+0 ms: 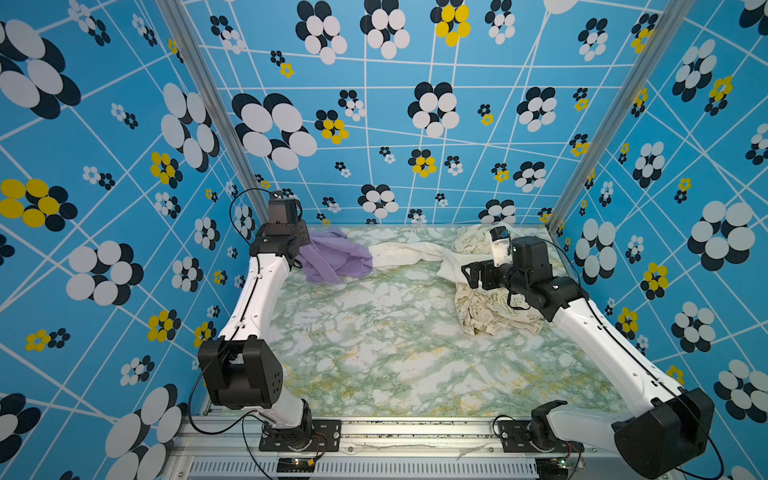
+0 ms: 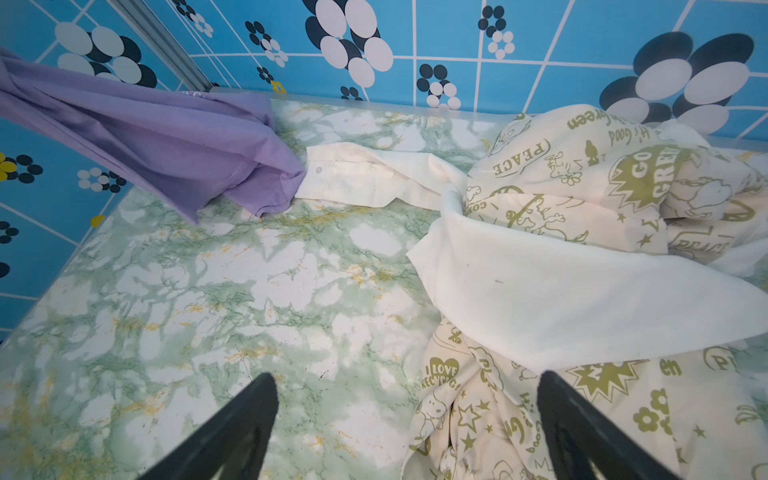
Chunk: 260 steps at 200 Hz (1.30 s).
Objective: Pick out a specific cloth from the pile
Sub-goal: 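Lower the lavender shirt onto the table with the left gripper and release it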
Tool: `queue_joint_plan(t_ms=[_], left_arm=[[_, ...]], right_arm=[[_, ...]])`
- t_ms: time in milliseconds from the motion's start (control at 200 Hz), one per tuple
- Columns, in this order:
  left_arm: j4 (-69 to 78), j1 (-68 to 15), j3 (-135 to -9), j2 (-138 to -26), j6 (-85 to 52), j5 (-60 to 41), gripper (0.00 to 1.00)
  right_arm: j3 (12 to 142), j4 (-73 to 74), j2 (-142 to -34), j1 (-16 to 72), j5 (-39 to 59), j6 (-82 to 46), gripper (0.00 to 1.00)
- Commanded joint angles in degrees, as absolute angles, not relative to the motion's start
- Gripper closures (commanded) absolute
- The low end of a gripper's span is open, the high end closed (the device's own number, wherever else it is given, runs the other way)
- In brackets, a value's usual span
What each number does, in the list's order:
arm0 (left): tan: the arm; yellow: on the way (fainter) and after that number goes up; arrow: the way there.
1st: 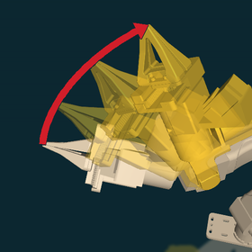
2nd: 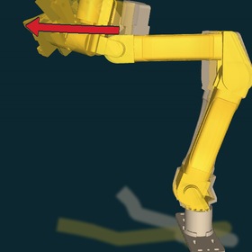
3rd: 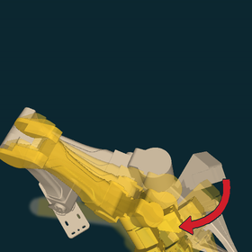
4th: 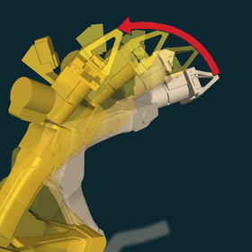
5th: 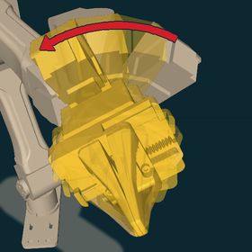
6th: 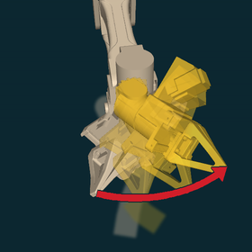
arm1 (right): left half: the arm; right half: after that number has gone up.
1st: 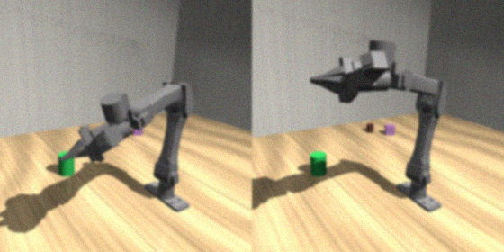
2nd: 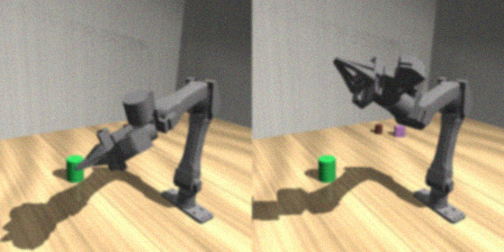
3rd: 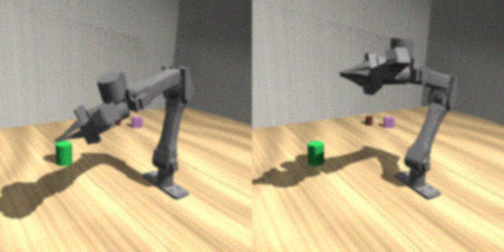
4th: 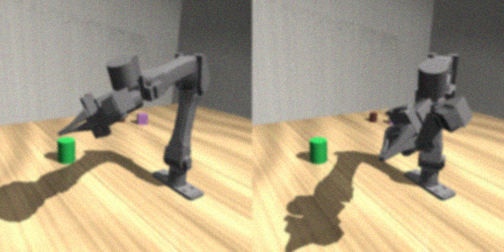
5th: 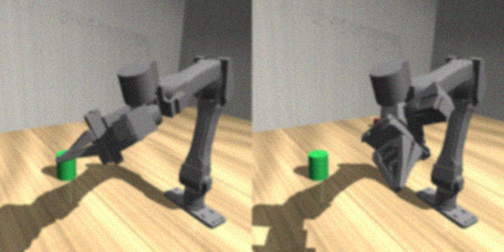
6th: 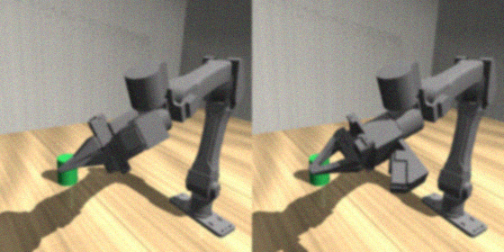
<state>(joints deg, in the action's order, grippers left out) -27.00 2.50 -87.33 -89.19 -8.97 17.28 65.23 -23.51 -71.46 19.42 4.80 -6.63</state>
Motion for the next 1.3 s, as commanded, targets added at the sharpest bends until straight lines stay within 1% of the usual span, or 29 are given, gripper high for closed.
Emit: queue_joint_plan(t_ms=[0,95,190,390,705,894,979,1114,1254,1294], left_arm=[[-27.4,3.5,-90.7,-86.2,-5.3,22.3,1.00],[-27.4,3.4,-91.1,-86.0,-5.5,22.0,1.00],[-26.1,3.0,-89.3,-86.0,-7.1,19.3,1.00],[-23.1,1.6,-82.0,-85.9,-11.9,15.0,1.00],[-22.6,-3.7,-68.5,-85.2,-19.4,14.3,1.00],[-22.3,-7.6,-60.6,-88.1,-26.1,10.9,1.00],[-20.4,-8.0,-57.4,-90.2,-29.3,6.7,1.00],[-18.7,-8.2,-54.5,-93.4,-32.1,4.0,1.00],[-18.9,-8.2,-54.5,-93.5,-31.7,3.5,0.88],[-18.9,-8.1,-54.7,-92.7,-31.3,3.6,0.83]], right_arm=[[64.9,-23.1,-70.6,19.1,5.5,-6.2,0.01],[65.0,-22.8,-70.8,19.1,5.7,-6.4,0.01],[65.1,-22.7,-71.2,19.2,6.0,-6.5,0.01],[65.3,-23.1,-71.5,19.1,6.2,-6.4,0.01],[65.0,-23.5,-72.1,19.1,6.2,-6.4,0.01],[64.7,-24.0,-72.2,19.2,6.4,-6.1,0.01],[64.5,-24.5,-72.2,19.2,6.3,-5.8,0.01],[64.3,-25.1,-72.2,19.1,6.2,-5.4,0.01],[63.9,-25.4,-72.2,19.1,6.1,-5.3,0.01],[63.8,-25.4,-72.2,19.1,6.0,-5.1,0.01]])
